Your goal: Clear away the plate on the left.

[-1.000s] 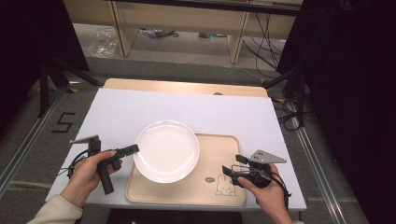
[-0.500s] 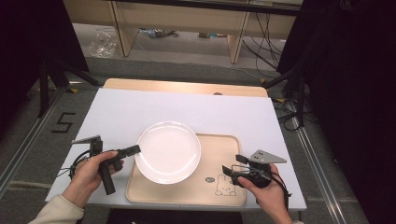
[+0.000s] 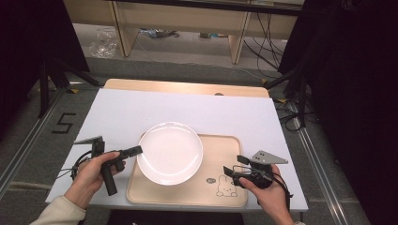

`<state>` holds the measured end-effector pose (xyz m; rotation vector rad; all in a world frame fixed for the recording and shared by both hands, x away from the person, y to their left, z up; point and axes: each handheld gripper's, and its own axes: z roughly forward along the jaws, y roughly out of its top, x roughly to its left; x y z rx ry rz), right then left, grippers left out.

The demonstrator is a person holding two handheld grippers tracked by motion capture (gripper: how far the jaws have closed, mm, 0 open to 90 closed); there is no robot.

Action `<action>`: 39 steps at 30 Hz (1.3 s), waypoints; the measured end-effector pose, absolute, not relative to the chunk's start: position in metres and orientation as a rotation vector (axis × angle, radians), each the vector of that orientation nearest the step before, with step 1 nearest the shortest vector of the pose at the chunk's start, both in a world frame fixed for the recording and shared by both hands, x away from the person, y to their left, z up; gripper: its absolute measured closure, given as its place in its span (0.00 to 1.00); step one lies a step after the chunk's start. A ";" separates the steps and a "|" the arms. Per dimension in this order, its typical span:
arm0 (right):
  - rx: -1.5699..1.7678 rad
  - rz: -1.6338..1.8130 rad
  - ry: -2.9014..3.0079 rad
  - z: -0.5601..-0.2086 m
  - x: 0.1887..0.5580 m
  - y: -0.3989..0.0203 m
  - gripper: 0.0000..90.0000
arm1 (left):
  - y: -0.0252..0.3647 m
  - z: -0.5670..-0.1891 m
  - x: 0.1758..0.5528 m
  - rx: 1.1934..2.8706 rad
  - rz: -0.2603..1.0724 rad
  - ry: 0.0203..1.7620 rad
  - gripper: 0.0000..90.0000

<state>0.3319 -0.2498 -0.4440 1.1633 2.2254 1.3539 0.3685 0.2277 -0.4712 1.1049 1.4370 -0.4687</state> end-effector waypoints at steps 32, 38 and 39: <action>1.107 1.407 2.223 -0.445 0.336 -0.250 0.30 | 0.211 -0.478 0.372 1.131 -0.460 1.438 0.96; 1.118 1.406 2.221 -0.445 0.335 -0.251 0.30 | 0.206 -0.480 0.372 1.140 -0.457 1.444 0.96; 1.117 1.406 2.221 -0.445 0.335 -0.251 0.30 | 0.205 -0.480 0.372 1.144 -0.456 1.451 0.96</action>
